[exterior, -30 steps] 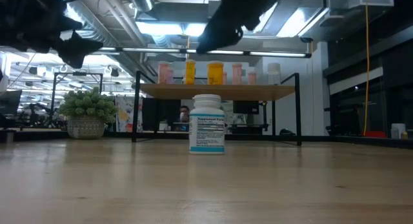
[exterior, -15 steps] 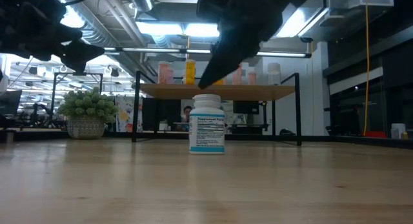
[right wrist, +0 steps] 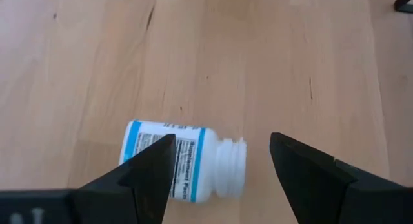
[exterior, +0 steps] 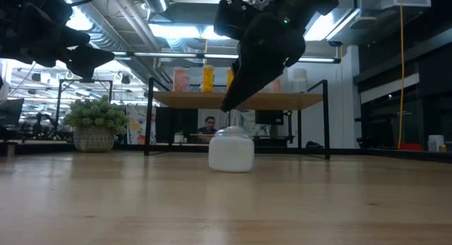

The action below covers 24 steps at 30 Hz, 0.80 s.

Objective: Pick and place medicine bottles onto shelf by color
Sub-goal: Put the white medicine bottle on the shelf

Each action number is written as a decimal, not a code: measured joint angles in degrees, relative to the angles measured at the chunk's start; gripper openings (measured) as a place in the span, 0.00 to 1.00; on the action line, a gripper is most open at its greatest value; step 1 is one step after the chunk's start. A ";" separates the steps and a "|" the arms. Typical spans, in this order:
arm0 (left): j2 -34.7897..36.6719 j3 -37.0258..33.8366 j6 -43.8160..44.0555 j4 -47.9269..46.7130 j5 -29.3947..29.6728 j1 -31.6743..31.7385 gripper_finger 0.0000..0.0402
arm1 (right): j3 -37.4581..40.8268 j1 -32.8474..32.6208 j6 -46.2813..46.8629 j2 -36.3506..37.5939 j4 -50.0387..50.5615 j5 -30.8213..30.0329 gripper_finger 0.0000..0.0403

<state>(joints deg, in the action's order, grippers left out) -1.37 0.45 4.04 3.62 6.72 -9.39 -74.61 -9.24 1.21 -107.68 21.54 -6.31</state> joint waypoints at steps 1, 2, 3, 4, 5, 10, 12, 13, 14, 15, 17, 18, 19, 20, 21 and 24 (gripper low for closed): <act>0.00 0.00 -0.01 0.00 0.00 0.00 0.68 | 0.00 0.00 0.00 0.00 -0.07 -0.05 0.63; 0.00 0.00 -0.02 -0.03 0.00 0.00 0.68 | 0.00 0.00 0.03 0.00 0.01 -0.07 0.63; 0.00 0.00 -0.03 -0.04 0.00 0.00 0.68 | 0.00 0.00 0.30 0.00 0.12 -0.09 0.63; 0.00 0.00 -0.03 -0.07 0.00 0.00 0.68 | 0.00 0.00 1.05 0.00 0.16 -0.09 0.63; 0.00 0.00 -0.03 -0.05 0.00 0.00 0.68 | 0.00 0.00 1.55 0.00 0.18 -0.08 0.63; 0.00 0.00 -0.03 -0.09 0.00 0.00 0.68 | 0.00 0.00 1.27 0.00 0.41 -0.32 0.63; 0.00 0.00 -0.03 -0.11 0.01 0.00 0.68 | 0.00 0.16 1.97 0.00 0.40 -2.77 0.63; 0.00 0.00 -0.03 -0.11 0.00 0.00 0.68 | 0.00 0.28 3.71 0.00 0.25 -5.35 0.63; 0.00 0.00 -0.03 -0.11 0.00 0.00 0.68 | 0.00 0.42 6.72 0.00 -0.20 -8.13 0.63; 0.00 0.00 -0.03 -0.11 0.00 0.00 0.68 | 0.01 0.52 10.48 0.00 -0.96 -10.64 0.63; 0.00 0.00 -0.03 -0.11 0.00 0.00 0.68 | 0.02 0.66 15.73 0.02 -2.02 -12.87 0.63; 0.00 0.00 -0.03 -0.11 0.00 0.00 0.68 | 0.02 0.61 16.56 0.04 -2.10 -12.85 0.63; 0.00 0.00 -0.03 -0.11 0.00 0.00 0.68 | 0.02 0.13 16.57 0.04 -2.03 -12.84 0.63; 0.00 0.00 -0.03 -0.11 0.01 0.00 0.68 | 0.02 -0.41 16.55 0.04 -1.79 -12.75 0.63; 0.00 0.00 -0.03 -0.11 0.01 0.00 0.68 | 0.02 -0.91 16.72 0.04 -1.77 -12.63 0.63; 0.00 0.00 -0.03 -0.11 0.02 0.00 0.68 | 0.02 -1.88 23.95 0.04 -2.27 -14.19 0.63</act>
<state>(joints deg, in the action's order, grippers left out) -1.37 0.45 4.01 3.51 6.74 -9.39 -74.59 -11.12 25.16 -107.63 19.27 -20.49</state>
